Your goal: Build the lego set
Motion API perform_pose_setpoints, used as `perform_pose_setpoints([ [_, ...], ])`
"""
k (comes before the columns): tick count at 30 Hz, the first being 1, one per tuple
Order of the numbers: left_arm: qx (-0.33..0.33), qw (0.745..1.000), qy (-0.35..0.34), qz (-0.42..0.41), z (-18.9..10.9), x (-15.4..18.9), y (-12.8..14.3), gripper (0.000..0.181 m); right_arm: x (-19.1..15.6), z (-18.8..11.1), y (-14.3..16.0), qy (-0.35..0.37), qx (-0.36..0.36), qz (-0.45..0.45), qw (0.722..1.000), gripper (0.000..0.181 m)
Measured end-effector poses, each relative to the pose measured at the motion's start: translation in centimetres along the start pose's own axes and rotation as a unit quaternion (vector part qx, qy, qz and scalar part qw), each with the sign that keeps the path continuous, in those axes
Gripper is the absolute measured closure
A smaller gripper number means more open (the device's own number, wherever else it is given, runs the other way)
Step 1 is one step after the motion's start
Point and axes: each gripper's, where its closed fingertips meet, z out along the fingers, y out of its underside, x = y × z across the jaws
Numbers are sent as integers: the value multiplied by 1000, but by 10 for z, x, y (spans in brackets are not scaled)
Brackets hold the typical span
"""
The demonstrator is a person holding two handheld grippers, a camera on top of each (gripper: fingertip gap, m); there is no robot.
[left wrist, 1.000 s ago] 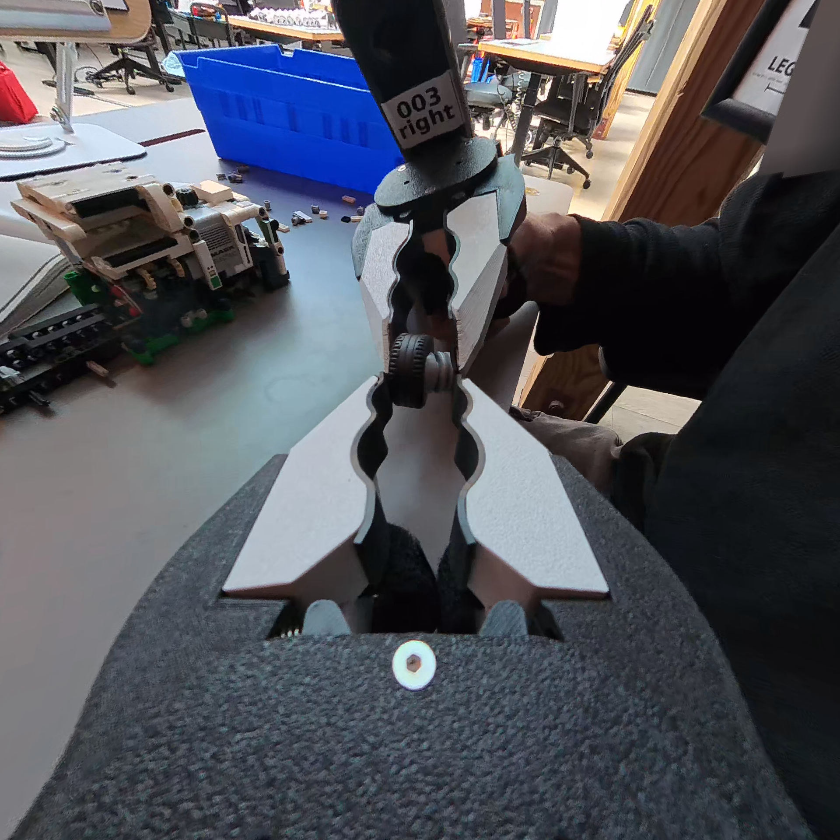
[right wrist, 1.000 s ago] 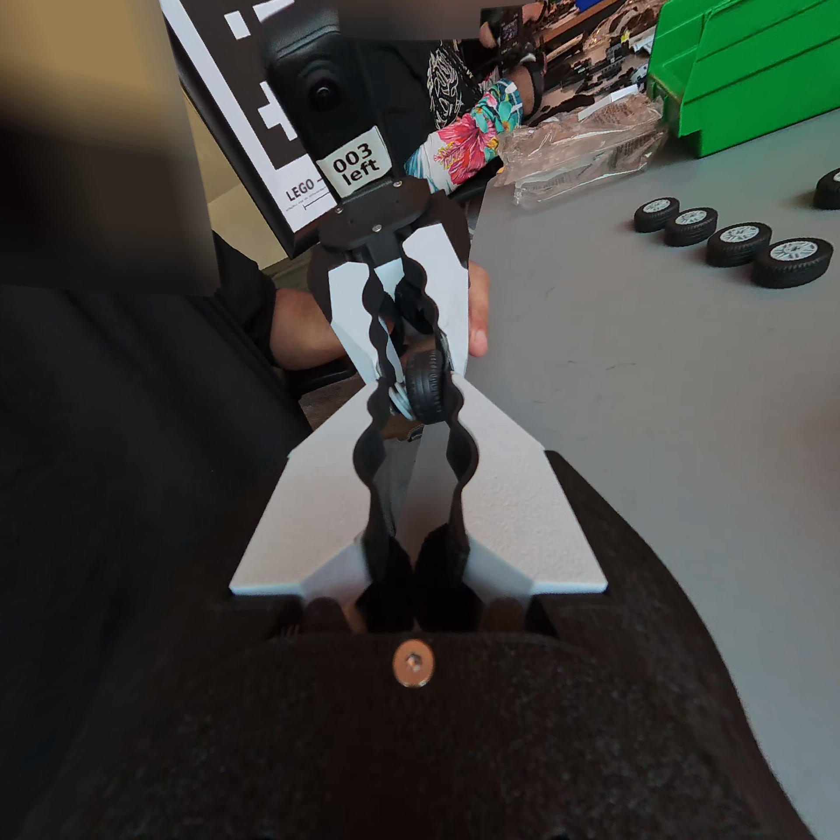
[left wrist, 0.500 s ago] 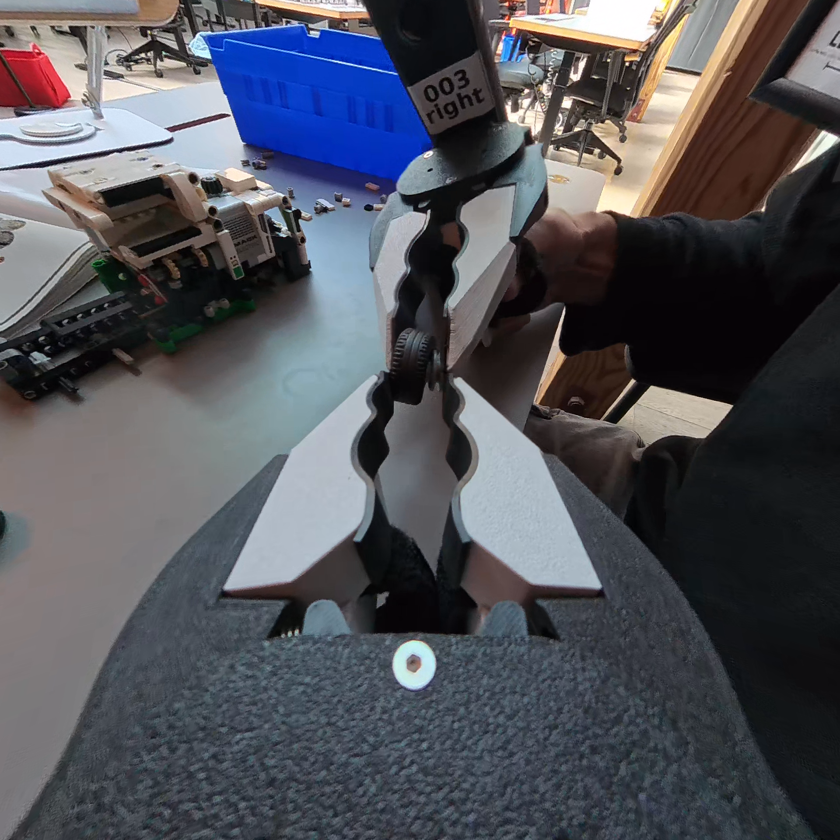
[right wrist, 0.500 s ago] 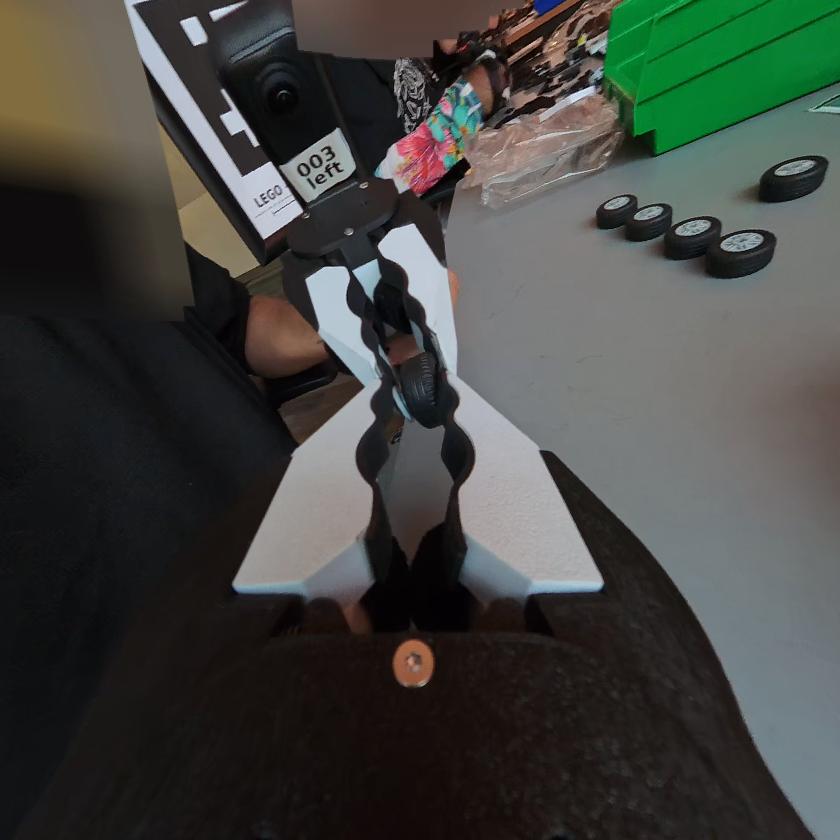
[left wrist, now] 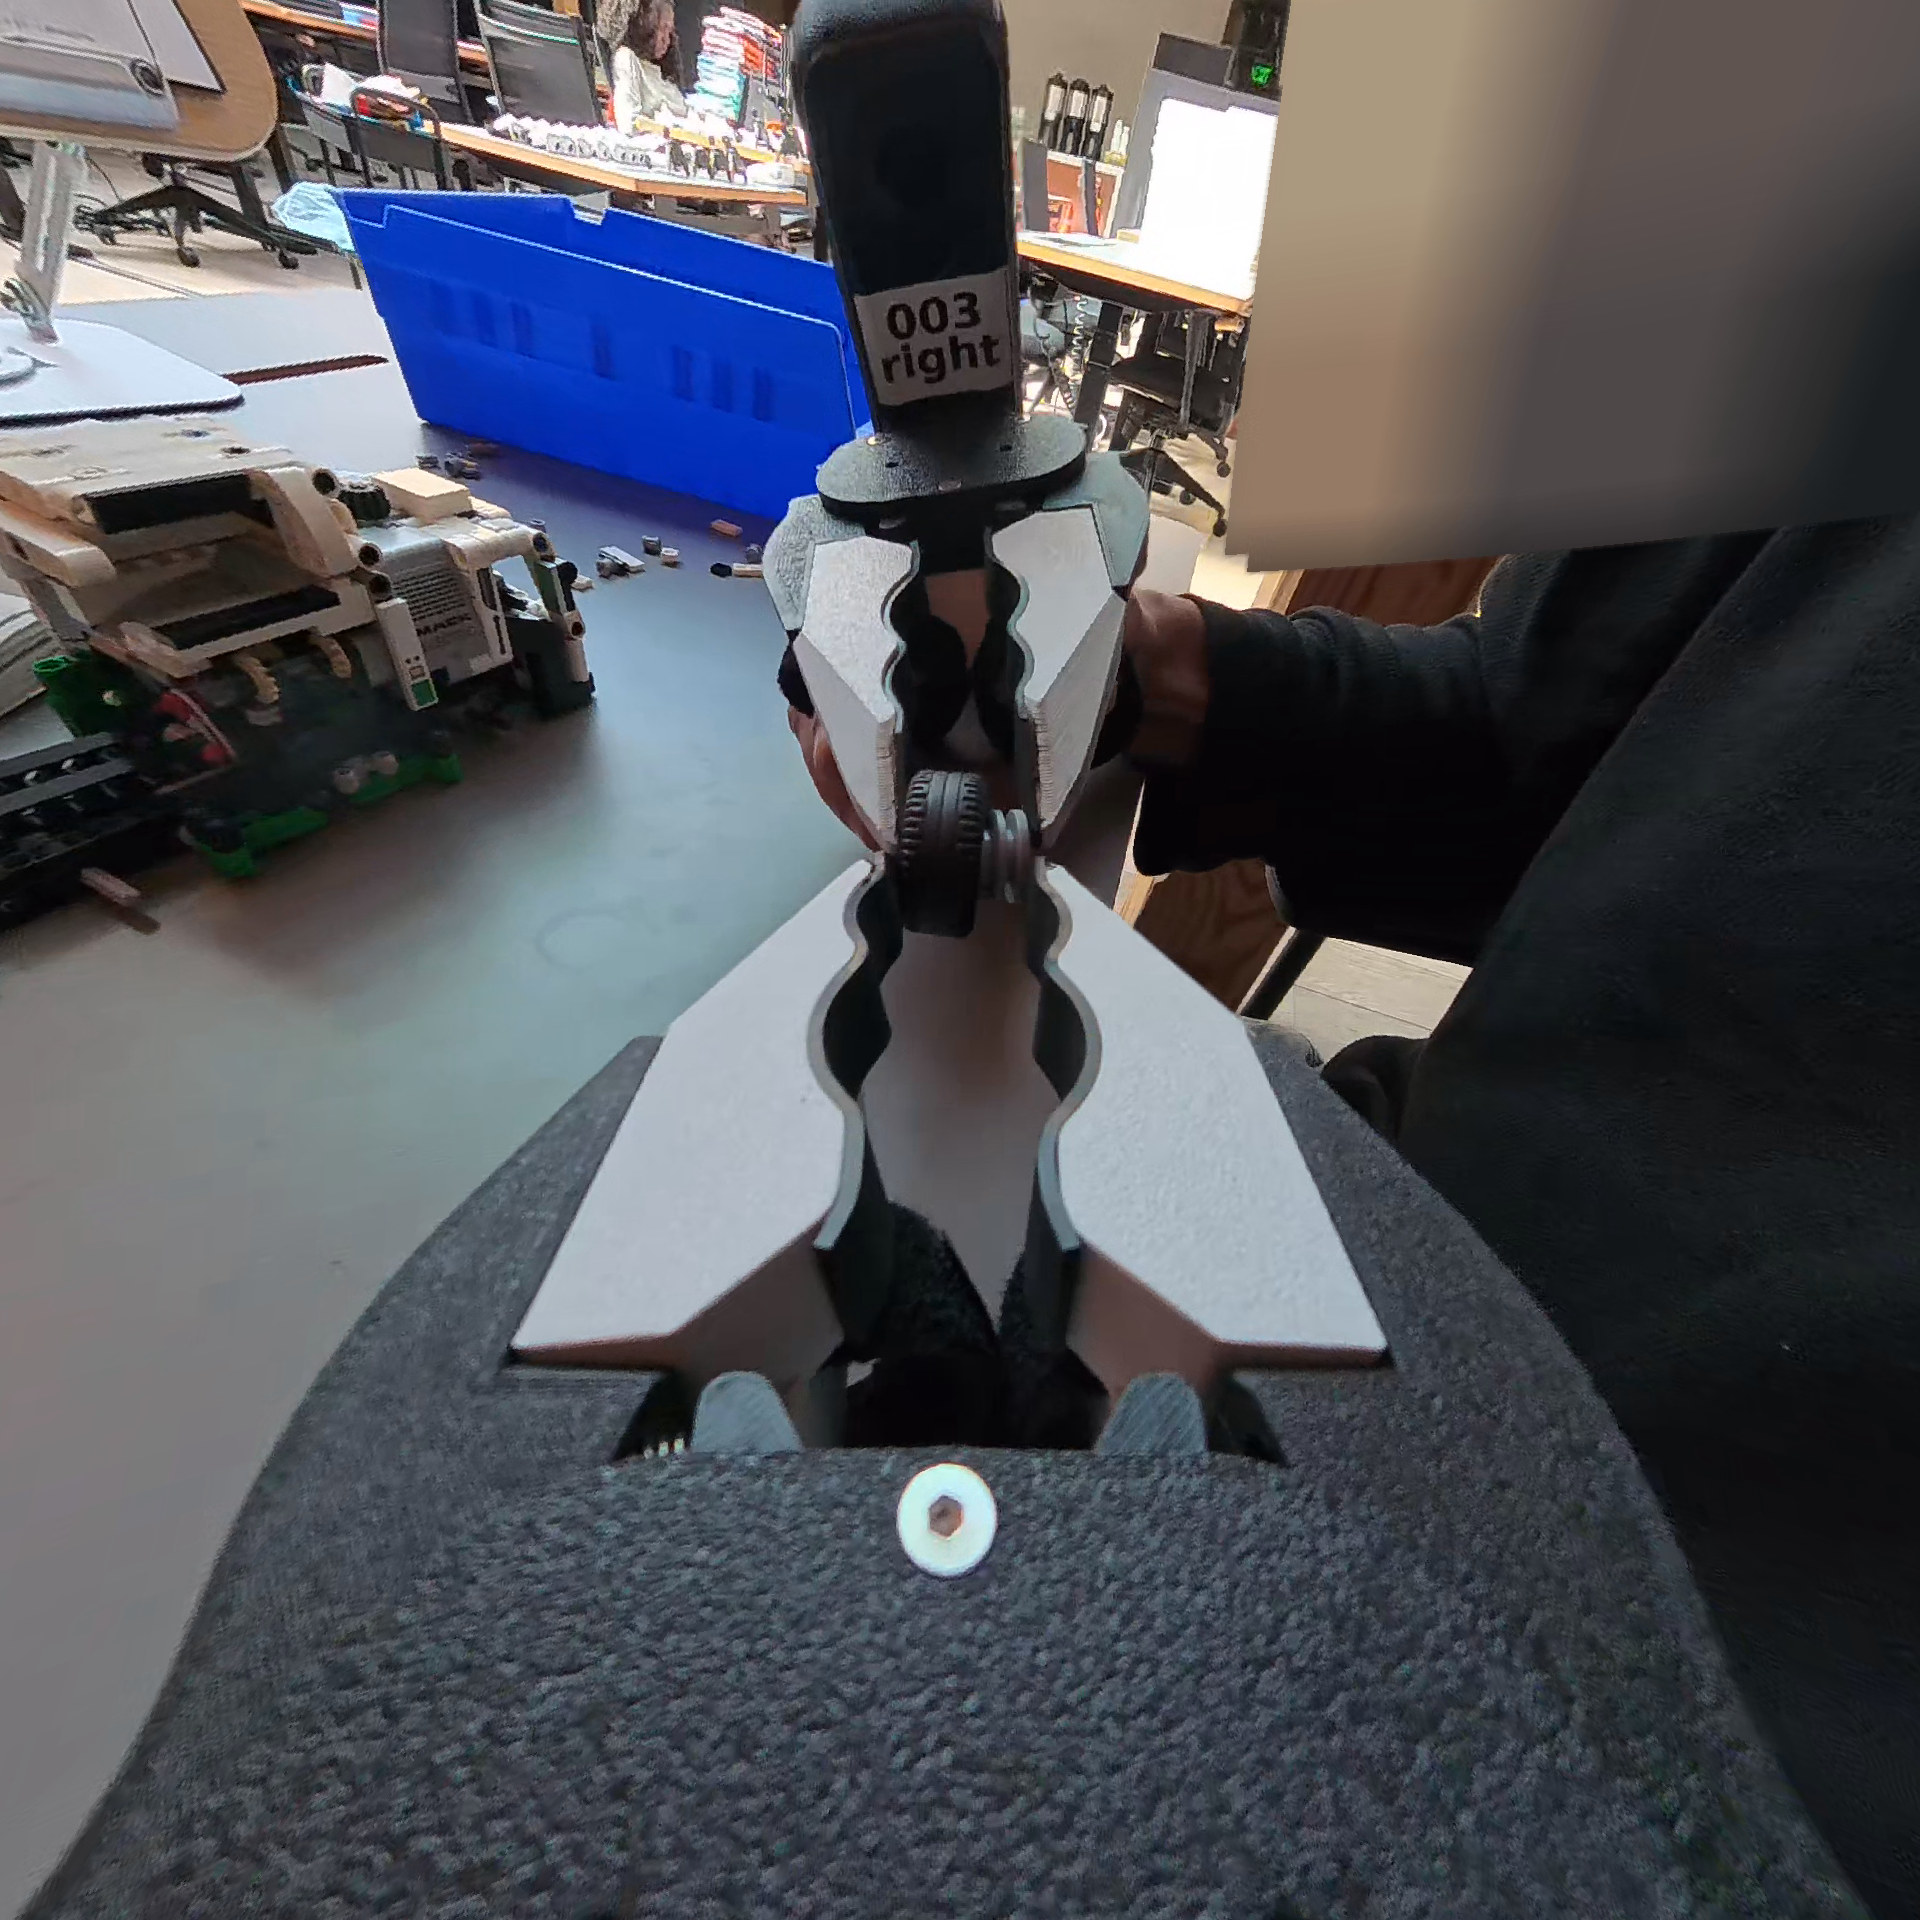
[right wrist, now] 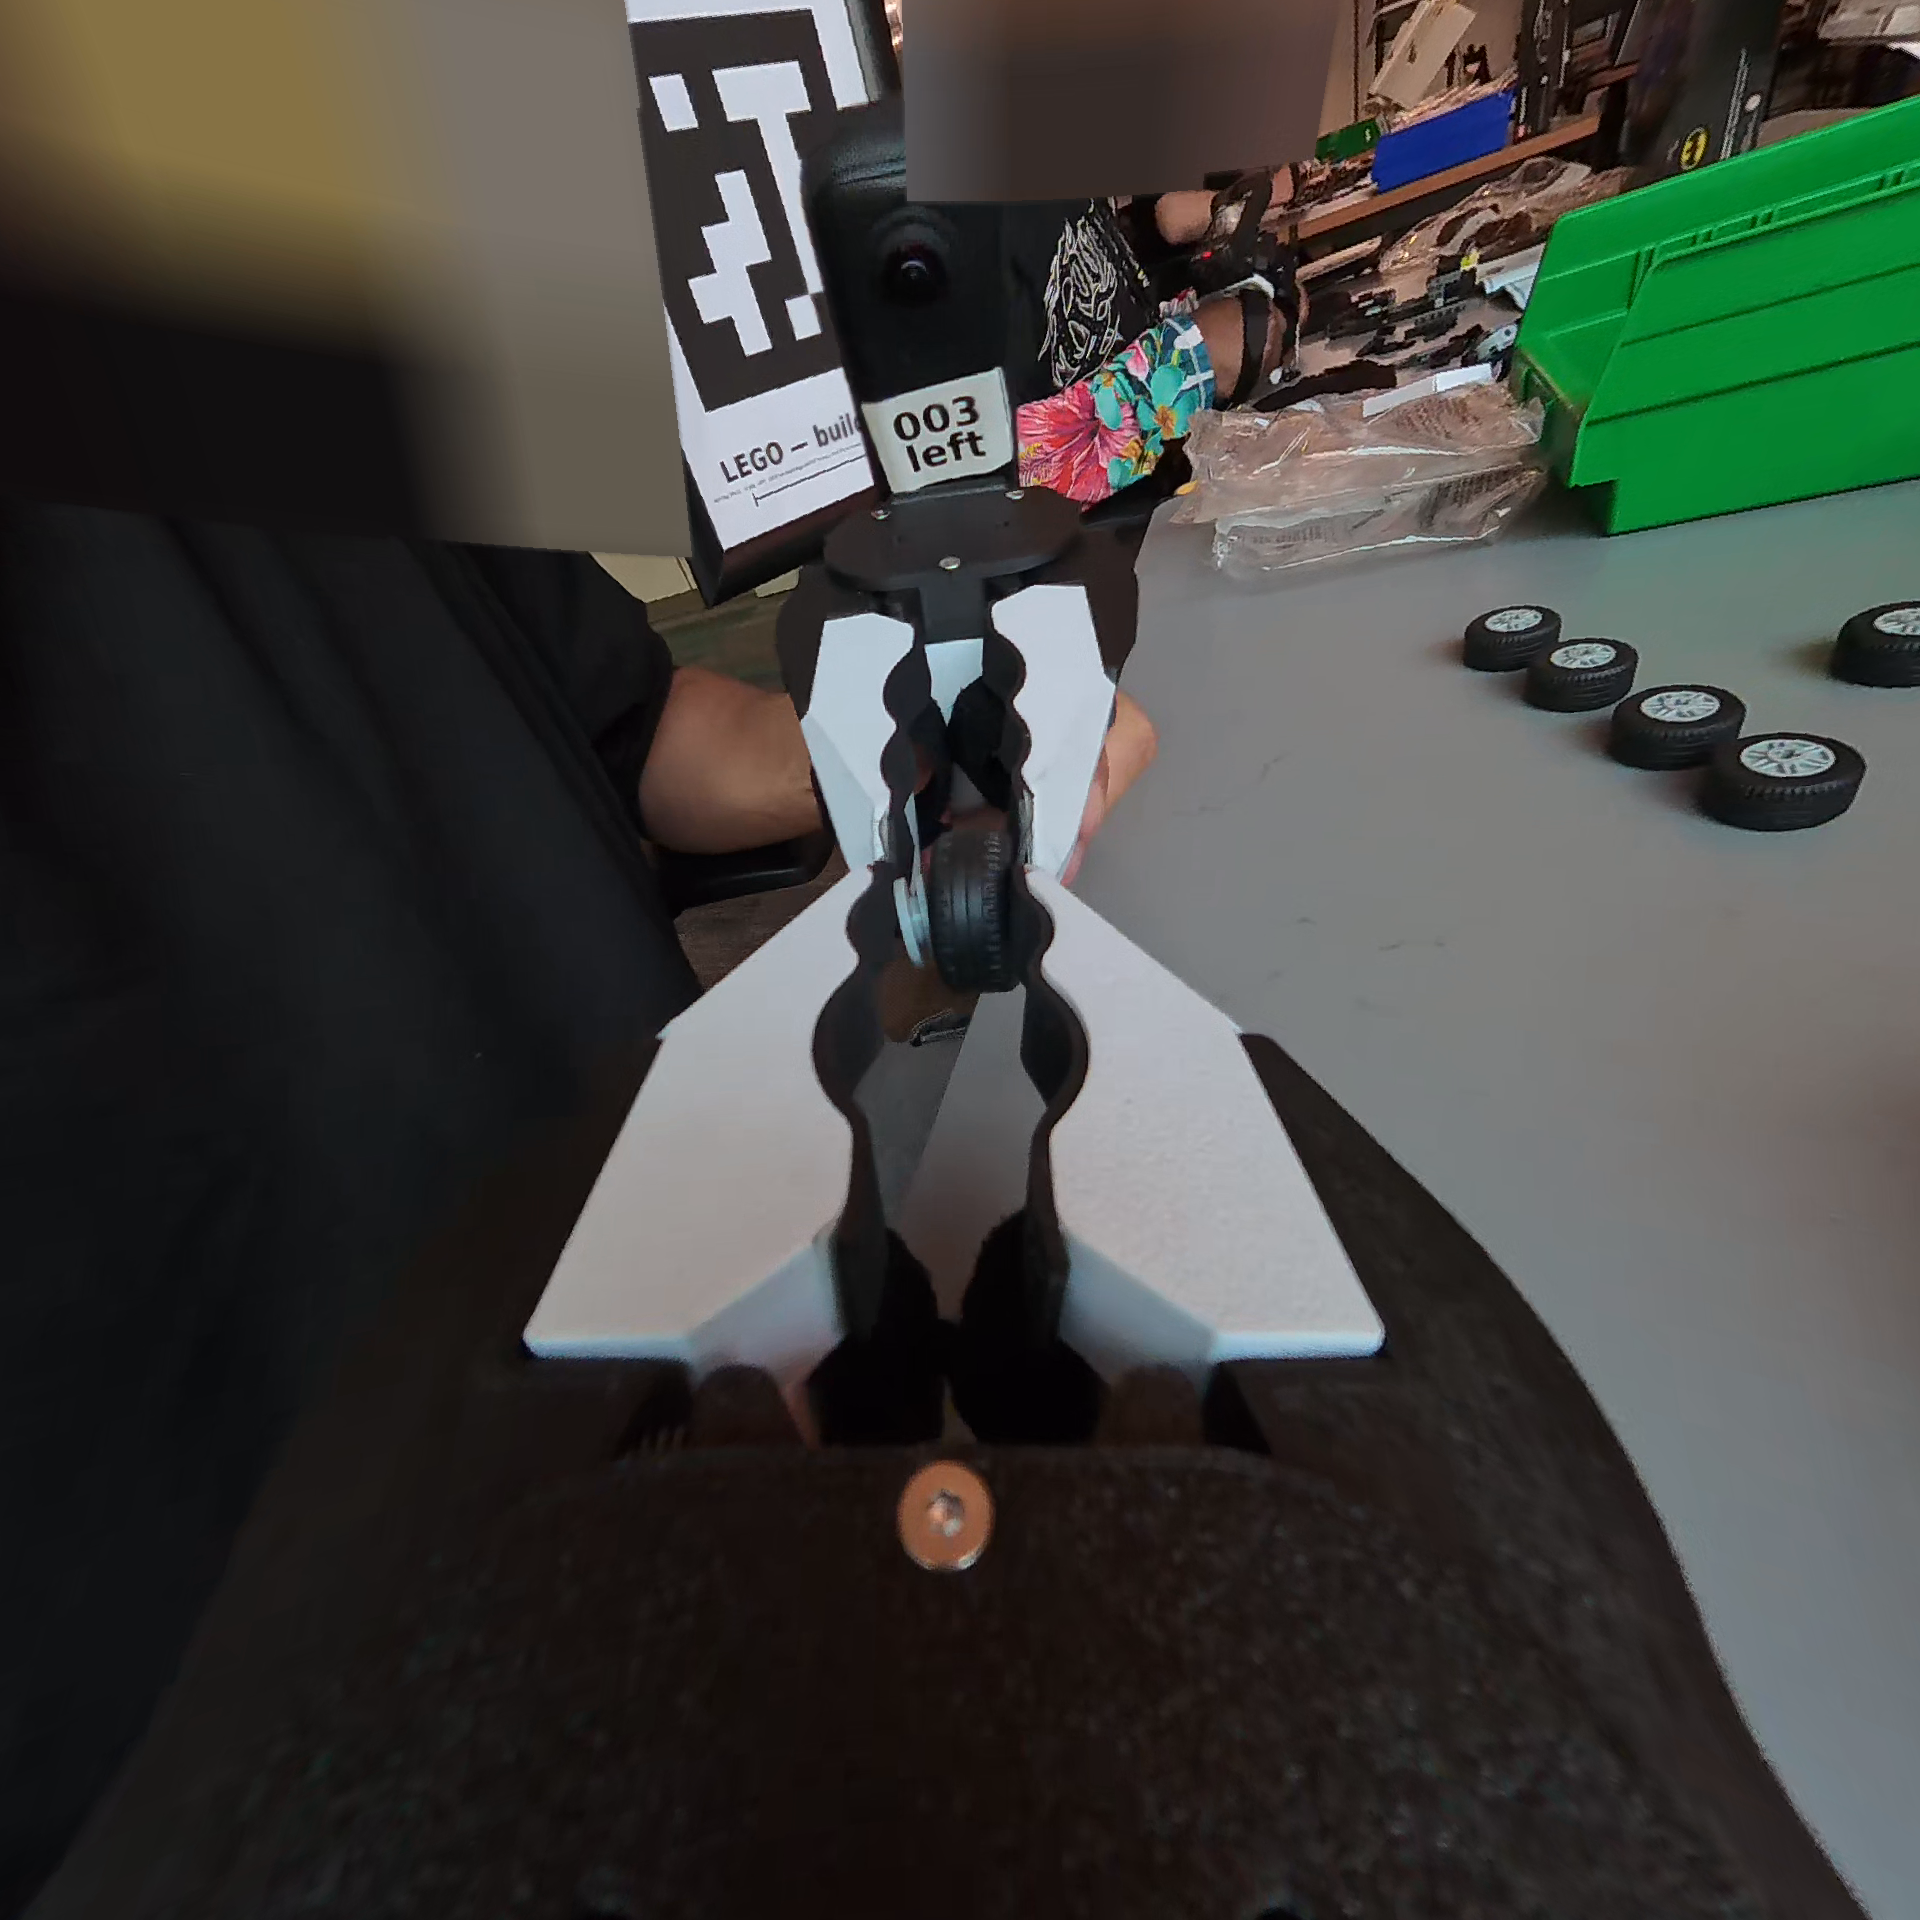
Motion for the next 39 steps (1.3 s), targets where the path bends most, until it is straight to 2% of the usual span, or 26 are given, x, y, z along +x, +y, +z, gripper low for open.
perform_pose_setpoints([
  [4,1,1000,5,-3,1,2,0,160,-3,-4,3,-1,-9,-10,1000,157],
  [10,-5,1000,19,-15,3,5,3,159,-1,-6,8,11,-26,-34,999,161],
  [15,-10,999,-37,36,4,-1,3,160,1,-8,13,25,-41,-27,998,163],
  [19,-43,991,-94,90,6,-10,8,160,12,-9,17,67,-54,-31,996,164],
  [29,-75,979,-159,104,4,-22,13,160,22,-8,17,124,-57,-41,990,164],
  [31,-32,984,-137,108,1,-13,-2,159,10,-8,1,95,-4,-49,994,163],
  [32,-6,988,-113,103,0,-6,-10,158,3,-9,-5,67,6,-34,997,164],
  [34,27,988,-99,113,-2,-1,-19,157,-2,-8,-12,55,21,-42,997,164],
  [36,36,983,-101,150,-1,3,-18,154,-8,-4,-10,16,26,0,1000,164],
  [39,29,983,-103,149,0,4,-16,155,-9,-3,-7,2,35,23,999,164],
])
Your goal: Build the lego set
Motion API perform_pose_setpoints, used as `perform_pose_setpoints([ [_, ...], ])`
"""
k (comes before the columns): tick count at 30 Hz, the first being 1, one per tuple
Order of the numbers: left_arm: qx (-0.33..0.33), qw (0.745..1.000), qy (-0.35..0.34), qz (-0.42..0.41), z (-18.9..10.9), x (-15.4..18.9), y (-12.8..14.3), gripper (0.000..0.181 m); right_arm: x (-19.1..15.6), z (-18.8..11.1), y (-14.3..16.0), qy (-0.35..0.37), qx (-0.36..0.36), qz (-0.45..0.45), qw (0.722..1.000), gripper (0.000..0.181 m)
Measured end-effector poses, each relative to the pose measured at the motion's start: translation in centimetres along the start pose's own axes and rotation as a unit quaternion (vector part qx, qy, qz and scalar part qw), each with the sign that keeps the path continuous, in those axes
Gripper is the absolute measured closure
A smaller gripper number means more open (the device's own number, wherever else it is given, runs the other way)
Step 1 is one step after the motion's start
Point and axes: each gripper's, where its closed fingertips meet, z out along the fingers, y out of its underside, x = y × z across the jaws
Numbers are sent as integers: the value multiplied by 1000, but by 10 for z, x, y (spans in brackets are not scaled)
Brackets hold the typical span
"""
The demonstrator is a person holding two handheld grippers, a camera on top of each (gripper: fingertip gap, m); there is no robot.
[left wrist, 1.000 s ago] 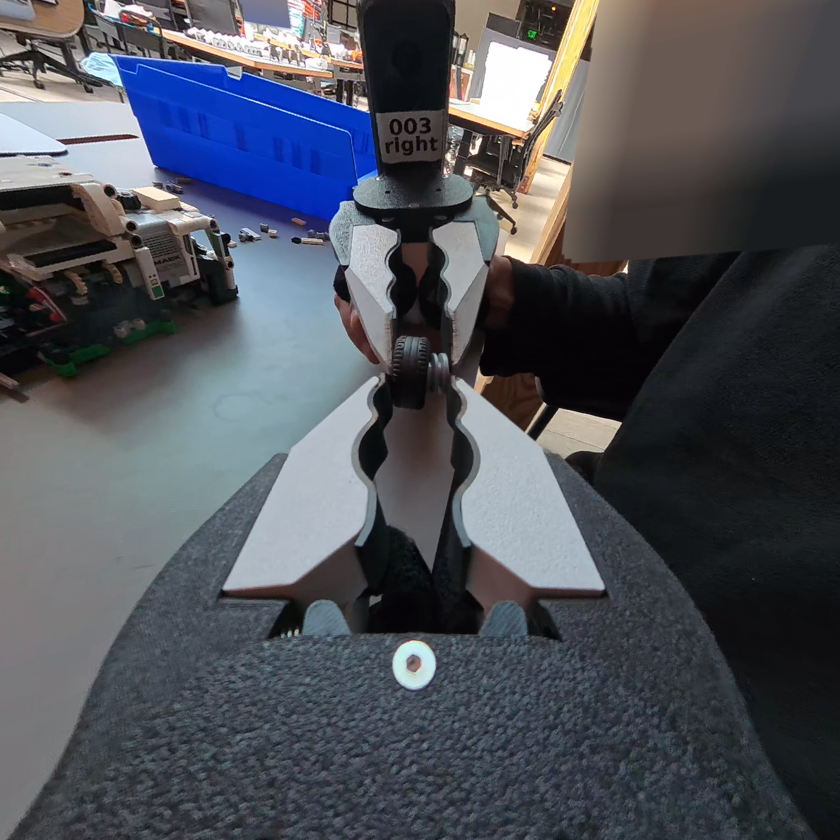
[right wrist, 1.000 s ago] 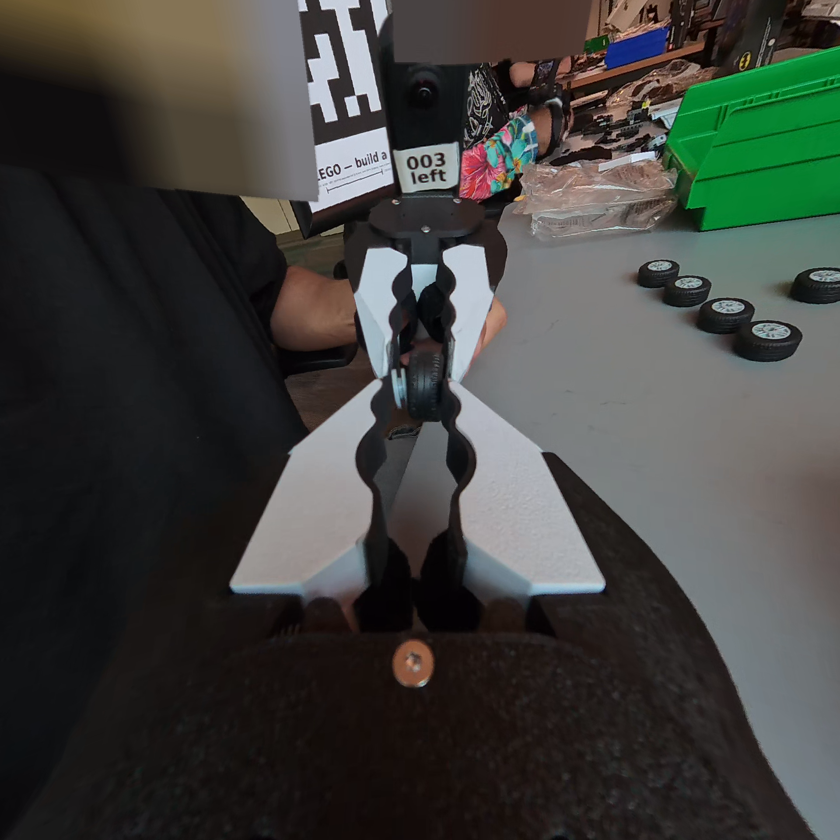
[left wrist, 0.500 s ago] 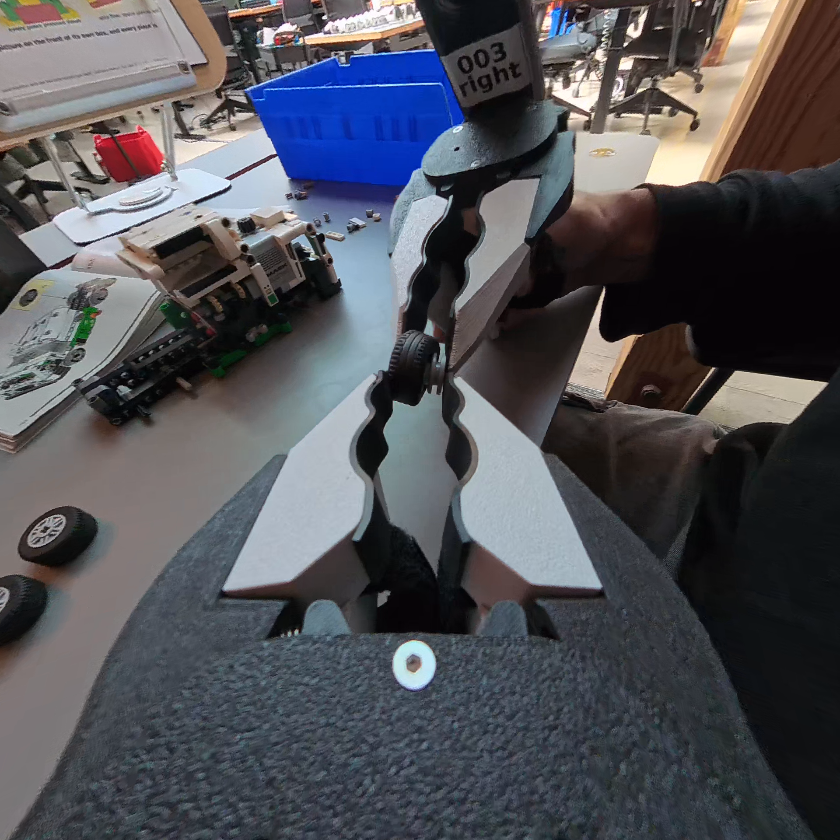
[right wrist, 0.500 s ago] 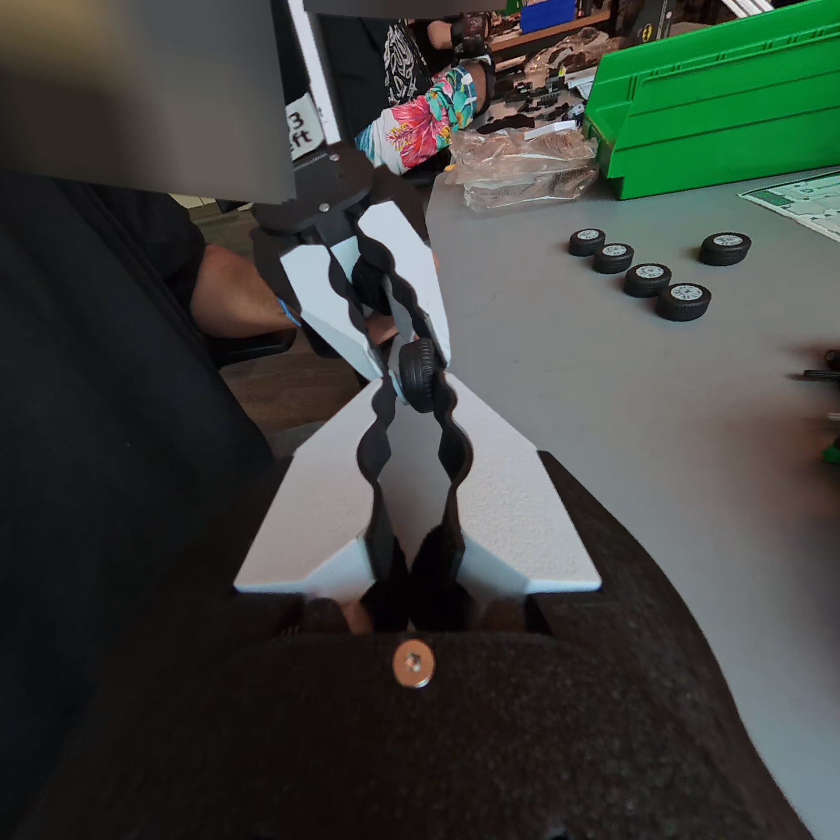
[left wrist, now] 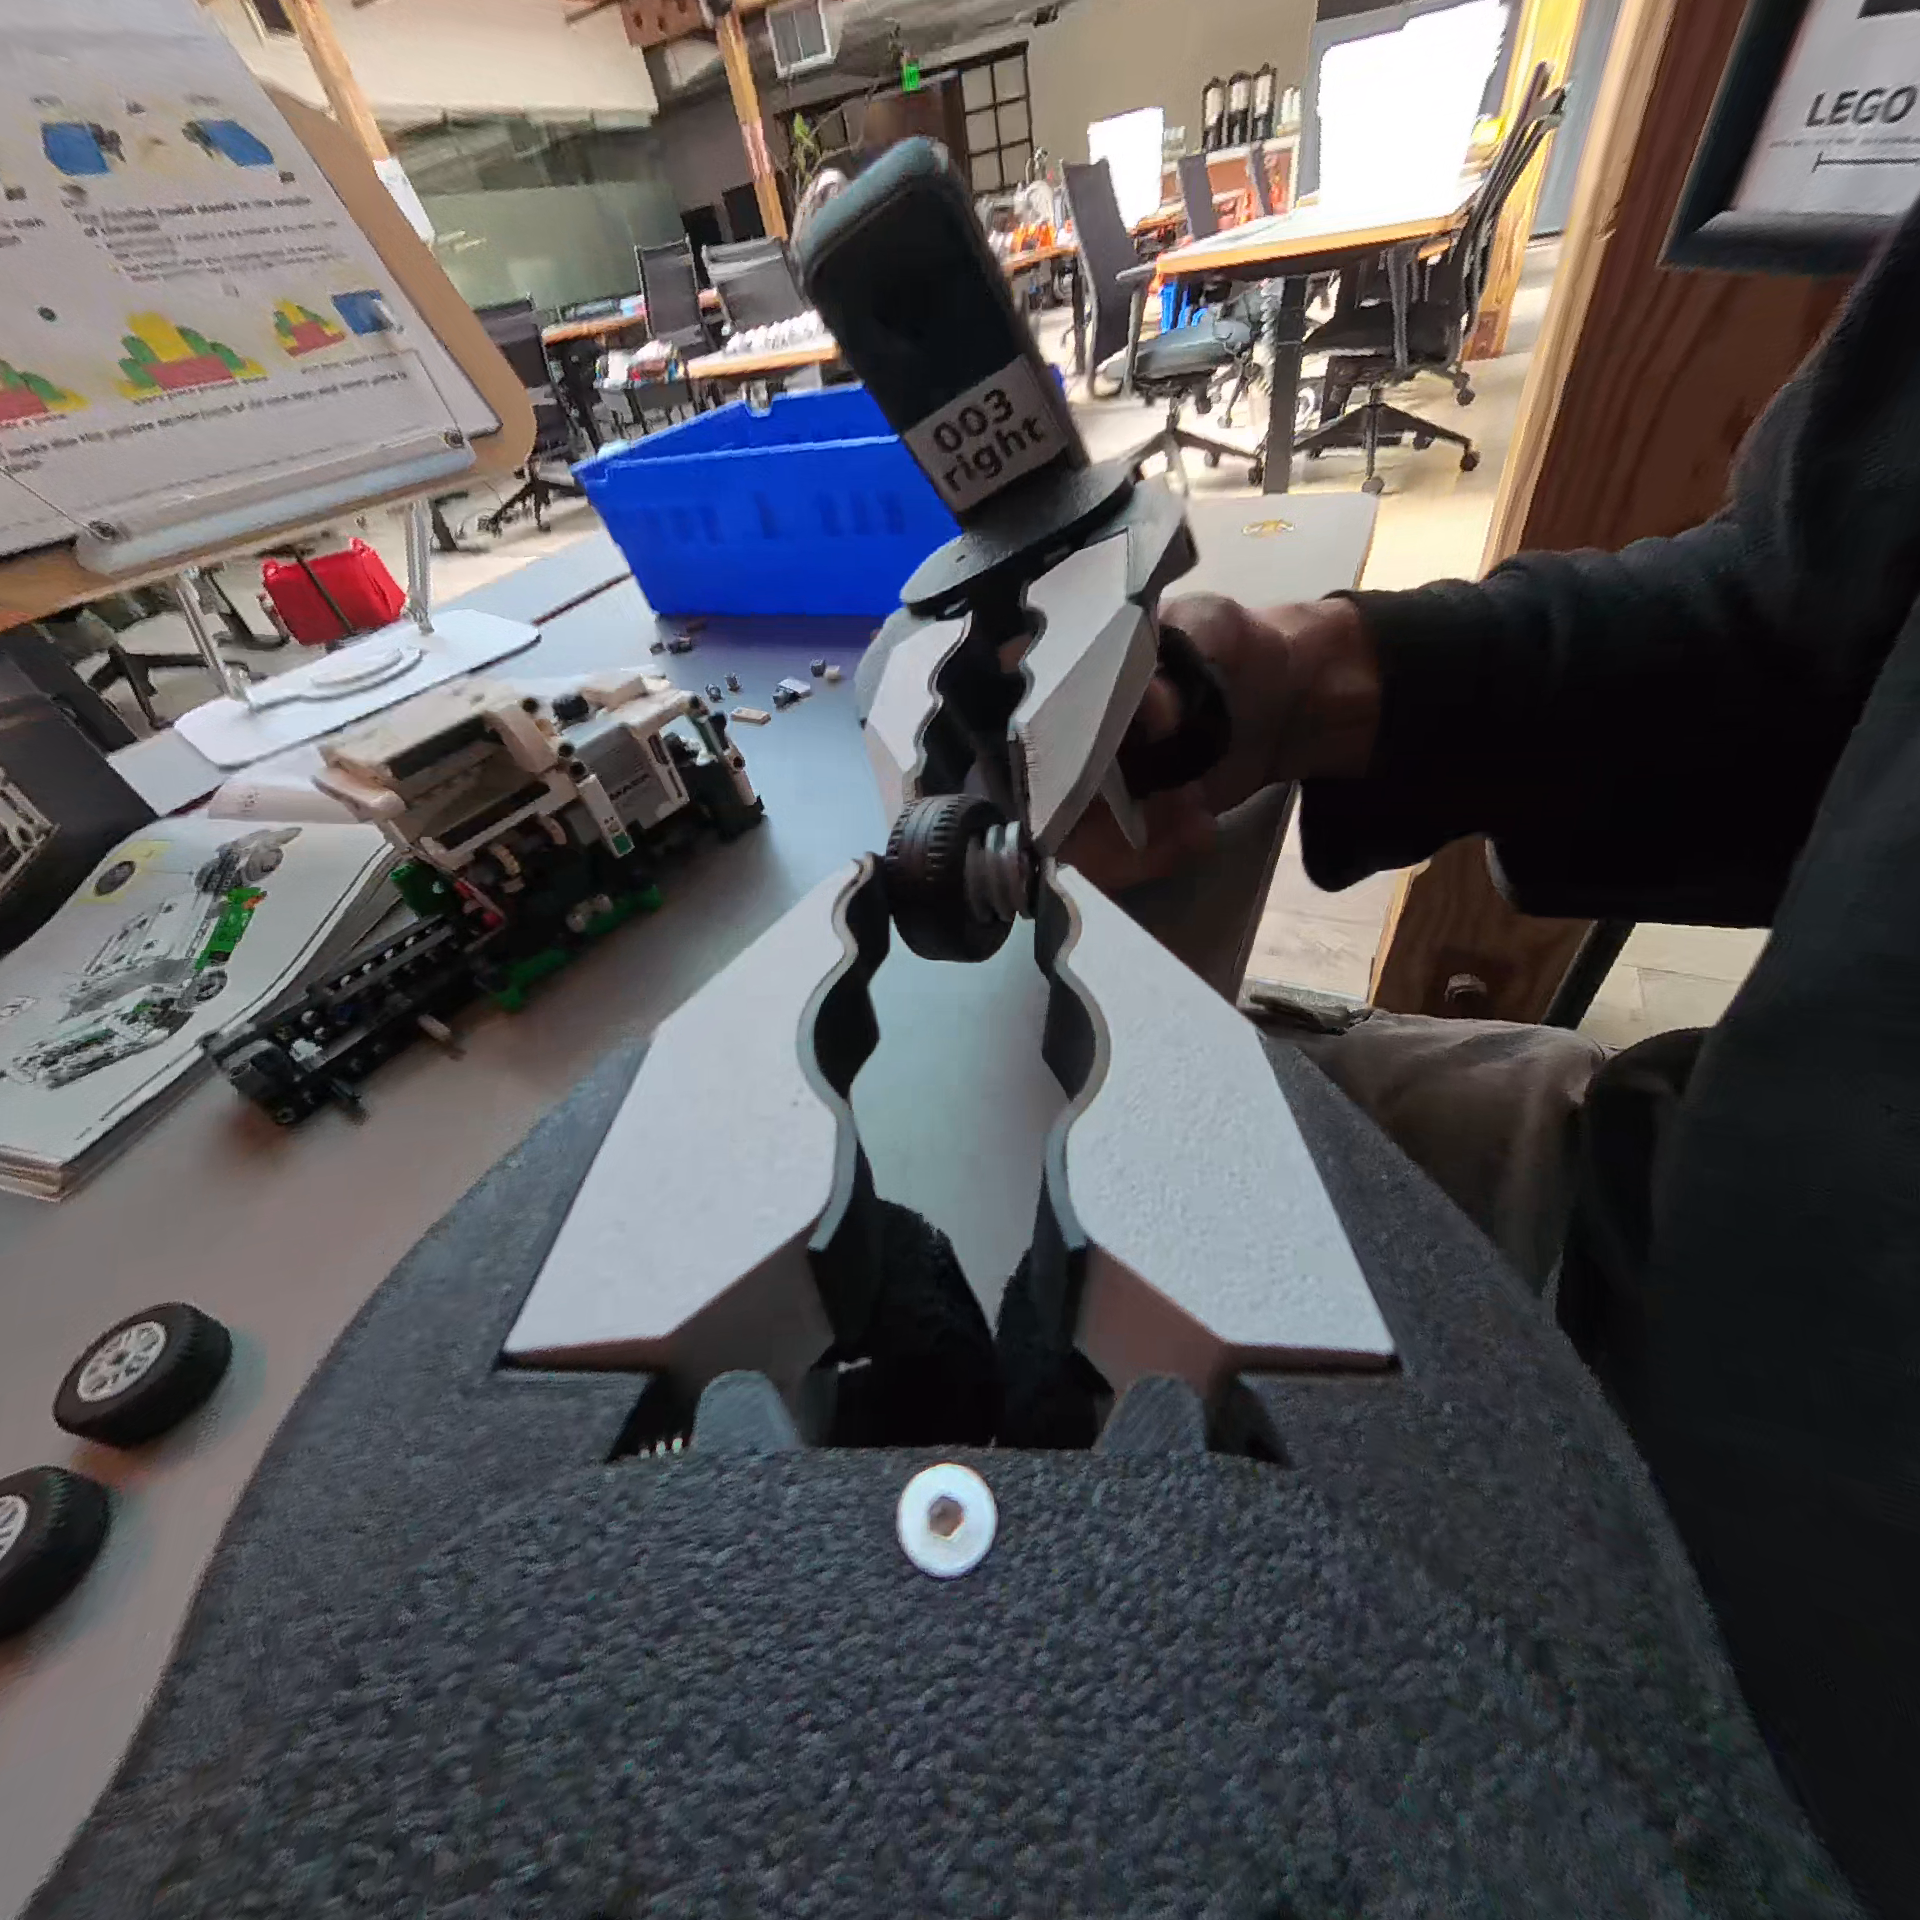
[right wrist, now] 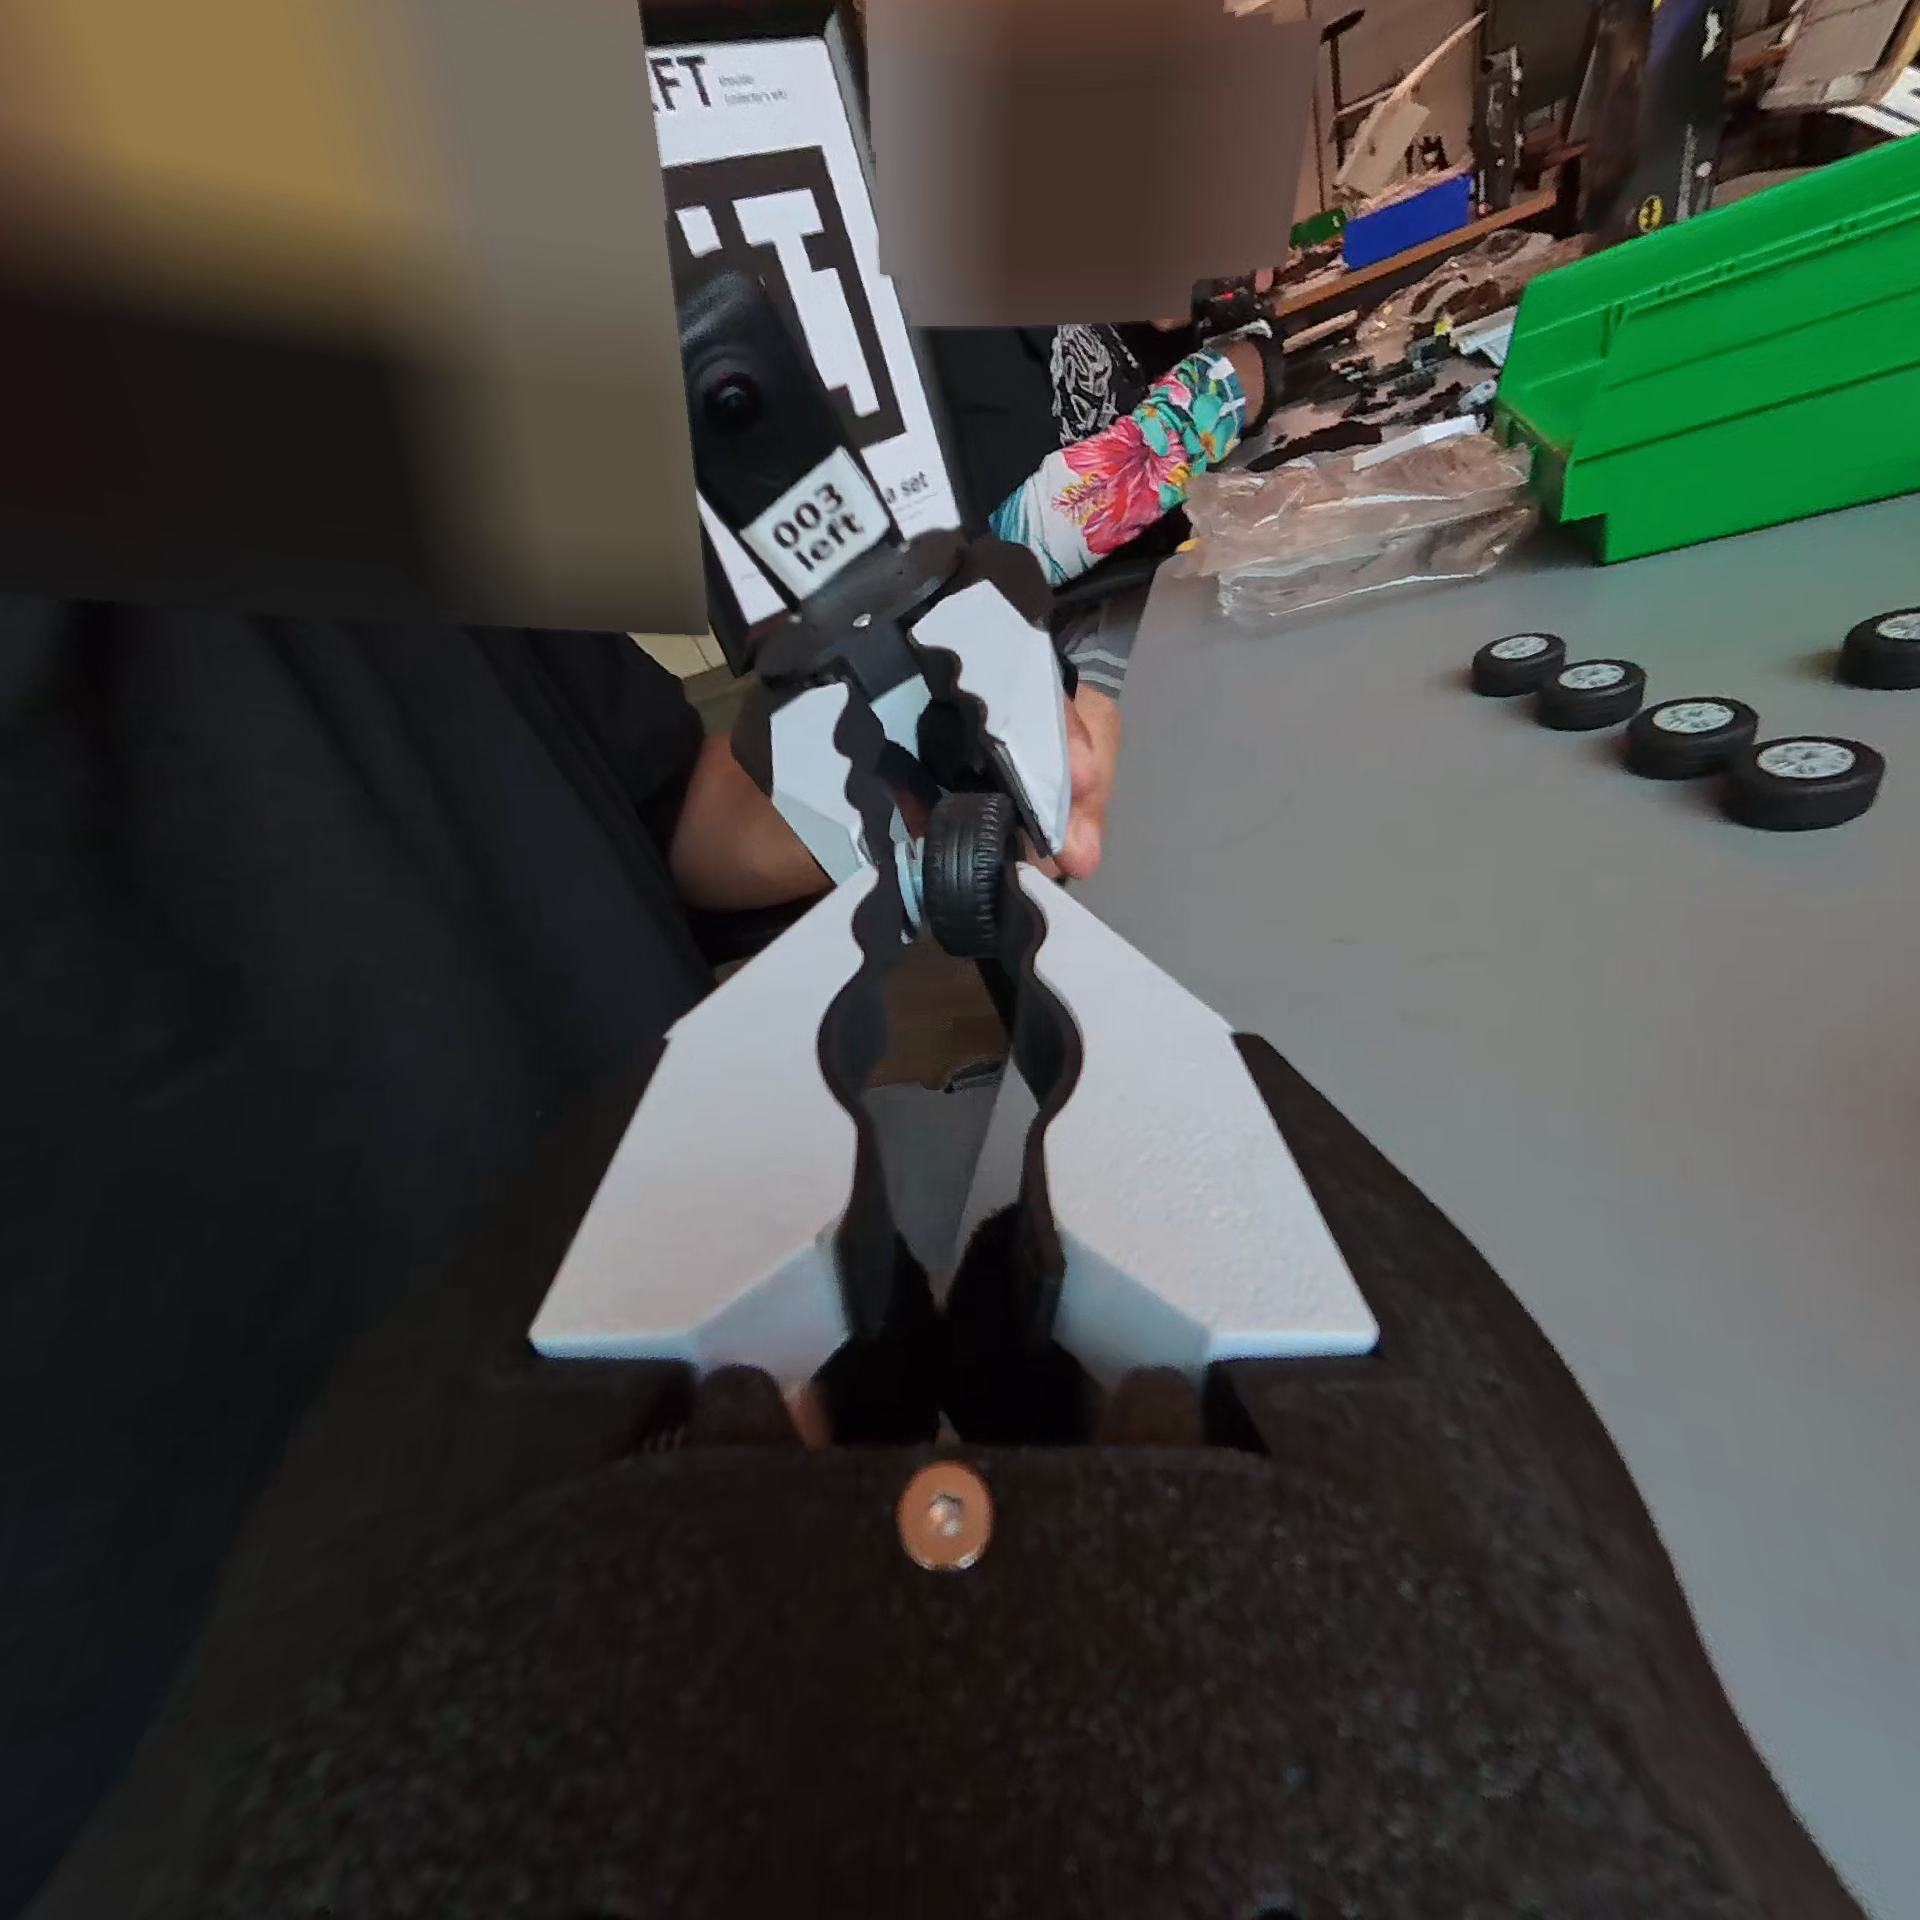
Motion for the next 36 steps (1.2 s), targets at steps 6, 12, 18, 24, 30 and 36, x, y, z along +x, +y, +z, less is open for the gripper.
perform_pose_setpoints([
  [6,-62,997,-26,-47,1,-15,19,157,21,1,6,125,-43,-76,988,164],
  [12,-91,990,-108,-9,0,-27,22,158,33,1,3,226,-61,-123,964,165],
  [18,-109,983,-150,-7,-1,-34,29,158,41,2,6,283,-80,-149,944,166],
  [24,-84,990,-114,-18,1,-32,27,157,37,-1,2,279,-100,-226,928,163],
  [30,-26,972,15,-233,-1,-25,17,148,35,-9,-3,341,-194,-467,793,164],
  [36,5,919,98,-381,2,-21,15,142,36,-8,0,399,-242,-610,640,164],
])
